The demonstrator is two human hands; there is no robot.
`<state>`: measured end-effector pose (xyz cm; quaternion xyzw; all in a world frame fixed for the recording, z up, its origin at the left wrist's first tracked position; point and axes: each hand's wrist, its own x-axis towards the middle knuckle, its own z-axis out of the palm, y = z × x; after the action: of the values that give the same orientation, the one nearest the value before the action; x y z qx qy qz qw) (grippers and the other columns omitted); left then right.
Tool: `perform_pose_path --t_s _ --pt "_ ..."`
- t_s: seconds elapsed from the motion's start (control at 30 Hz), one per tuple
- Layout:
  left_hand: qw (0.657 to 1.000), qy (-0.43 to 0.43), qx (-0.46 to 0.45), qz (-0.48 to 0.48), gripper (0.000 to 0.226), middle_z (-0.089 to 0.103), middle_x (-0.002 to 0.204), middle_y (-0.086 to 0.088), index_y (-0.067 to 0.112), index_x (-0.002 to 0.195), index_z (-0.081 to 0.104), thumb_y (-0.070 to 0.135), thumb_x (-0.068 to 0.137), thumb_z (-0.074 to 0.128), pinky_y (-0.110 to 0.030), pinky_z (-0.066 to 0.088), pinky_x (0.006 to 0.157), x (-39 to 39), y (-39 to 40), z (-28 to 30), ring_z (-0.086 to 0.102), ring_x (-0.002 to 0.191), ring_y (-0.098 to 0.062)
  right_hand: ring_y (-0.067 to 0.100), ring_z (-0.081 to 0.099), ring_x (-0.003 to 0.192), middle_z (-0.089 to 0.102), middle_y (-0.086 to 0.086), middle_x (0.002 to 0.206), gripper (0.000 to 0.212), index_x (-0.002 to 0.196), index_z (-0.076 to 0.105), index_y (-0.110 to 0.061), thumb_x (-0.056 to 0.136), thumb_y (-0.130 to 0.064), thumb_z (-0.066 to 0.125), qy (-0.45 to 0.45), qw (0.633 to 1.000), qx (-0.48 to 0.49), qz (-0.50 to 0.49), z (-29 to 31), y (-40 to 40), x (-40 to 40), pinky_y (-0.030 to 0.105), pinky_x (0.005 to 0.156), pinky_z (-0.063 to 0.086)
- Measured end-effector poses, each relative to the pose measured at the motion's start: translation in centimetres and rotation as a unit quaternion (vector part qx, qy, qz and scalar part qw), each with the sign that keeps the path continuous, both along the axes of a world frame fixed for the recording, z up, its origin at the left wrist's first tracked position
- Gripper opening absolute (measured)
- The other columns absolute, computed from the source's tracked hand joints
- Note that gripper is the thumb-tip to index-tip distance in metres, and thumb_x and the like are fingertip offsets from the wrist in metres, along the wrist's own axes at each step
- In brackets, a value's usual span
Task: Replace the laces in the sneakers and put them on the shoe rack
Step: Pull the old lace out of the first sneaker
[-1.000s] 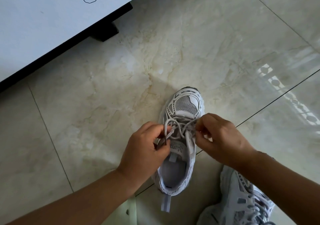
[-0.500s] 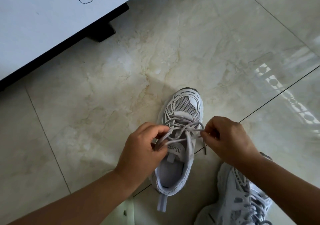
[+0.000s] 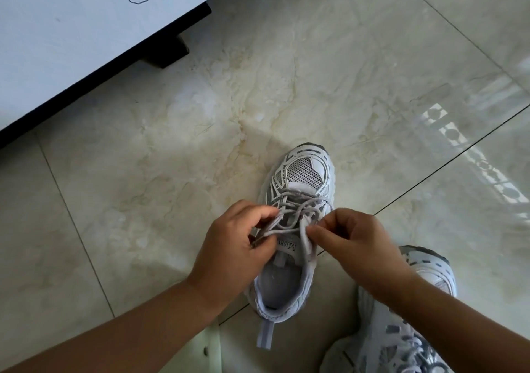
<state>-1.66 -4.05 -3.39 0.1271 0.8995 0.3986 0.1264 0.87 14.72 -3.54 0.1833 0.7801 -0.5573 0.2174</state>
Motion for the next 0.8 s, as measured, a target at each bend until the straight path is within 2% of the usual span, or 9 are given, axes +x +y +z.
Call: perform_pose_path --t_s 0.03,0.1,0.17,0.27,0.37,0.5,0.63,0.73,0.8 --pt "1.000 -0.001 0.001 0.001 0.031 0.063 0.092 0.005 0.014 0.101 0.070 0.017 0.073 0.059 -0.009 0.046 0.070 0.0 0.0 0.0 0.059 0.082 -0.002 0.004 0.043 0.045 0.050 -0.008 0.050 0.021 0.065 0.061 -0.012 0.079 -0.025 0.069 0.062 0.996 0.052 0.042 -0.1 0.2 -0.1 0.014 0.044 0.034" --pt "1.000 -0.001 0.002 0.004 0.031 0.063 0.092 0.005 0.014 0.101 0.070 0.020 0.073 0.058 -0.009 0.047 0.067 -0.1 -0.1 0.0 0.059 0.082 -0.002 0.009 0.043 0.048 0.046 -0.010 0.055 0.019 0.064 0.056 -0.015 0.080 -0.022 0.065 0.180 0.960 0.157 0.143 -0.5 0.9 -0.3 0.016 0.044 0.033" --pt "1.000 -0.001 0.008 0.009 0.034 0.064 0.092 0.006 0.014 0.101 0.070 0.027 0.074 0.053 -0.009 0.047 0.065 0.0 -0.1 0.0 0.060 0.082 -0.002 0.009 0.041 0.049 0.044 -0.009 0.058 0.016 0.065 0.053 -0.015 0.076 -0.019 0.063 0.225 0.928 0.222 0.198 -1.5 2.3 -0.2 0.019 0.045 0.032" --pt "1.000 -0.002 0.008 0.008 0.032 0.064 0.092 0.006 0.014 0.101 0.070 0.026 0.077 0.053 -0.007 0.046 0.064 0.1 0.1 0.1 0.060 0.082 -0.001 0.012 0.040 0.047 0.044 -0.006 0.057 0.023 0.065 0.051 -0.015 0.074 -0.010 0.070 0.210 0.914 0.278 0.210 -2.4 4.2 0.3 0.021 0.044 0.032" --pt "1.000 0.001 0.003 0.007 0.028 0.064 0.093 0.005 0.013 0.102 0.070 0.016 0.076 0.059 -0.007 0.046 0.065 0.0 0.1 0.1 0.060 0.083 -0.001 0.011 0.042 0.054 0.045 -0.009 0.065 0.010 0.073 0.055 -0.015 0.078 -0.022 0.061 0.253 0.901 0.281 0.212 -2.3 4.0 0.6 0.023 0.048 0.036" --pt "1.000 0.003 -0.004 0.000 0.029 0.064 0.093 0.005 0.012 0.103 0.070 0.015 0.076 0.060 -0.011 0.050 0.066 0.0 0.0 0.2 0.060 0.083 -0.002 0.015 0.054 0.074 0.058 0.000 0.084 0.025 0.097 0.065 -0.011 0.083 -0.030 0.056 0.326 0.895 0.226 0.204 -1.3 2.4 0.2 0.026 0.063 0.045" --pt "1.000 0.004 0.000 -0.007 0.028 0.064 0.093 0.005 0.012 0.102 0.070 0.014 0.076 0.061 -0.013 0.051 0.066 0.0 0.1 0.1 0.060 0.083 -0.001 0.020 0.052 0.067 0.058 0.003 0.078 0.019 0.084 0.068 -0.009 0.089 -0.021 0.053 0.368 0.872 0.231 0.225 -1.2 1.8 -0.1 0.030 0.060 0.044" --pt "1.000 0.007 0.002 0.002 0.029 0.064 0.094 0.005 0.013 0.104 0.070 0.014 0.076 0.060 -0.014 0.052 0.065 -0.1 0.0 0.0 0.060 0.083 -0.002 0.019 0.049 0.061 0.055 0.004 0.071 0.016 0.074 0.062 -0.009 0.083 -0.017 0.051 0.333 0.856 0.307 0.247 -1.8 2.2 -0.1 0.030 0.057 0.043" --pt "1.000 0.012 0.005 0.018 0.032 0.063 0.095 0.006 0.016 0.106 0.069 0.013 0.076 0.059 -0.014 0.051 0.066 -0.1 -0.3 -0.1 0.061 0.085 -0.001 0.019 0.048 0.057 0.052 0.003 0.066 0.007 0.069 0.058 -0.011 0.074 -0.013 0.062 0.280 0.839 0.371 0.281 -2.8 3.7 0.4 0.031 0.055 0.045"
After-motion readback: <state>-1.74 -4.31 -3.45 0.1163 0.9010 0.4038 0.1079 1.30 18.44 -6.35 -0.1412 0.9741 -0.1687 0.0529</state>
